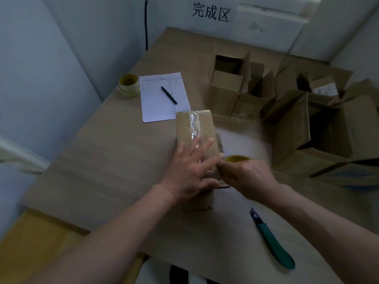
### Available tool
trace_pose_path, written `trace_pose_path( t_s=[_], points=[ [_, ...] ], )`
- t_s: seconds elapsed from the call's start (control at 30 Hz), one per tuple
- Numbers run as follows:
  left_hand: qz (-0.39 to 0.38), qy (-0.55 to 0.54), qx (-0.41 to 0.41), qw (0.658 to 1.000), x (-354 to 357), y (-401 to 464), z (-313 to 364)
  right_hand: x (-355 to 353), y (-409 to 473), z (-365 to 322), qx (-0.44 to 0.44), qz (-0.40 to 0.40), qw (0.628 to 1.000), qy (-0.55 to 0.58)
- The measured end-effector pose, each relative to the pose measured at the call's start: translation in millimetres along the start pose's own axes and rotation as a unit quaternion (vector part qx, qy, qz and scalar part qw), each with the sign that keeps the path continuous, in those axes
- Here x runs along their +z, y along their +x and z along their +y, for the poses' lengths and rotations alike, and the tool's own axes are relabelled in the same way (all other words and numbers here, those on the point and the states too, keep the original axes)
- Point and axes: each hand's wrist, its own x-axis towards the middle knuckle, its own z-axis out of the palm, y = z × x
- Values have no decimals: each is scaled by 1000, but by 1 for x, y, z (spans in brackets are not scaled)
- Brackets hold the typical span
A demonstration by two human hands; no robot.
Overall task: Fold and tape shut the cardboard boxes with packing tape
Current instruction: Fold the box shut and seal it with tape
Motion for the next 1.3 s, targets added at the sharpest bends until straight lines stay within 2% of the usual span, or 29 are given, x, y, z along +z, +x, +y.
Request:
trace_pose_path(
  t_s=[0.07,0.13,0.27,0.4,0.53,0.77,0.9,1.03,1.17,1.2,1.23,1.3],
  points=[
    [-71,54,62,994,4,16,-7,1,1,3,-4,15,1000,14],
    [-77,69,83,991,5,24,-17,4,2,7,4,37,998,45],
    [-83,61,79,992,2,31,-21,8,4,11,46,12,995,89],
    [-143,74,97,982,-13,57,-16,14,4,13,67,-2,989,131],
    [-216,57,109,969,-8,73,-11,14,6,16,52,-21,988,141],
    [-158,-42,98,982,-8,57,18,-1,-2,21,-7,-43,992,121],
    [-135,-73,117,981,-3,40,36,-2,-28,13,14,-75,983,166],
    [-169,-70,136,974,-8,46,32,2,-56,14,94,-158,954,237],
    [-179,-60,145,971,-9,54,32,-10,-58,27,150,-199,897,365],
    [-178,-61,146,971,-8,54,33,-14,-57,30,151,-208,896,362],
    [-177,-60,147,971,-8,56,33,-15,-56,33,146,-214,910,323],
    [-183,-53,153,970,-7,60,33,-18,-52,34,112,-181,966,149]
  ],
)
